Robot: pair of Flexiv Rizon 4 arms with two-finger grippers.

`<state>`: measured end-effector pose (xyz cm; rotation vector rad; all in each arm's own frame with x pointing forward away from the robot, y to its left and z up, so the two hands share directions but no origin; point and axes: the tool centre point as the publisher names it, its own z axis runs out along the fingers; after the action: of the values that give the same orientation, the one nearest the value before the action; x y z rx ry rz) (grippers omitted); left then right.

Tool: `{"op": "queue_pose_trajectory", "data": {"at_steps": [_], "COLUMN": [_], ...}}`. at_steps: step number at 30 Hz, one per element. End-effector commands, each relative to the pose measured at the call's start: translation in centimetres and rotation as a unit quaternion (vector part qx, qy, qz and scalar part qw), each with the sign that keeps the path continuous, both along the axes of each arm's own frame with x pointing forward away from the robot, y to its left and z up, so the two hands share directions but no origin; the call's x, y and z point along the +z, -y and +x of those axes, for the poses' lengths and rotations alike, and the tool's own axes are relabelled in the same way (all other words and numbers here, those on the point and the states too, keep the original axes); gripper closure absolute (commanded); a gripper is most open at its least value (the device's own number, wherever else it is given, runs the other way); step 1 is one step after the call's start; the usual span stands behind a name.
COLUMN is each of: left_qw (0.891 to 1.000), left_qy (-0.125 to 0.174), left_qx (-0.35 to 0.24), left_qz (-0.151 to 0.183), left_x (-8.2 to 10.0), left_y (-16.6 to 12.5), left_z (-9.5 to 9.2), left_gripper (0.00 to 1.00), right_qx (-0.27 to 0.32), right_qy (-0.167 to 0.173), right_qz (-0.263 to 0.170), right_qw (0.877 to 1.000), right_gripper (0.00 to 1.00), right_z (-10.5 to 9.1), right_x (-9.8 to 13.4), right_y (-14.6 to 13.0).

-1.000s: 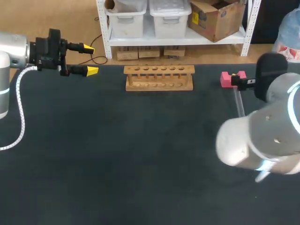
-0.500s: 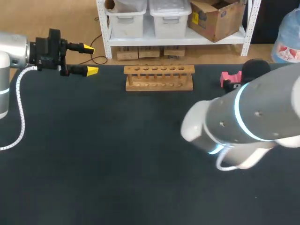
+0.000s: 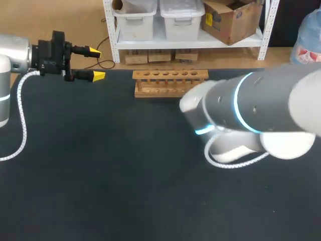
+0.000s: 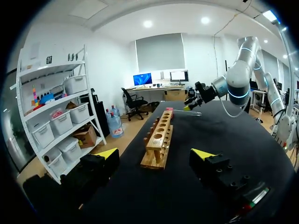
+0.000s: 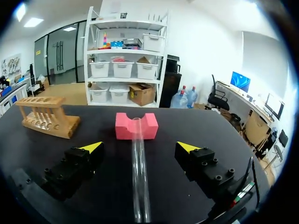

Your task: Grasp the test tube, adjust it, and insert it.

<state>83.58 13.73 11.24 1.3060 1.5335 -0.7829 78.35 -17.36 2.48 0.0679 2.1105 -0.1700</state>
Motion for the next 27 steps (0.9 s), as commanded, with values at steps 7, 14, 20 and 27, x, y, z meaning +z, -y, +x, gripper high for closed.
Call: {"op": "queue_pose_trajectory", "data": {"at_steps": [7,14,20,27], "left_qw": [1.000,1.000,1.000,1.000], "left_qy": [0.001,0.001,0.001,0.001], "left_qx": [0.000,0.000,0.000,0.000], "left_qz": [-0.001,-0.001,-0.001,-0.001], "left_x": [-0.1,-0.1,-0.1,-0.1], "left_y": [-0.1,-0.1,-0.1,-0.1], "left_z": [-0.1,-0.1,-0.1,-0.1], "left_gripper": [0.00,0.00,0.00,0.00], "right_qx": [-0.024,-0.015,-0.001,0.013], "right_qy": [-0.026,-0.038,-0.045,-0.061], "right_qz": [-0.017,-0.015,-0.020,-0.023], "right_qw": [0.999,0.999,0.999,0.998], "right_gripper": [0.00,0.00,0.00,0.00], "right_z": [0.4,0.6,0.7,0.4], "right_x": [-0.7,-1.6,-1.6,-2.0], "right_y": [-0.1,0.3,0.7,0.8]}}
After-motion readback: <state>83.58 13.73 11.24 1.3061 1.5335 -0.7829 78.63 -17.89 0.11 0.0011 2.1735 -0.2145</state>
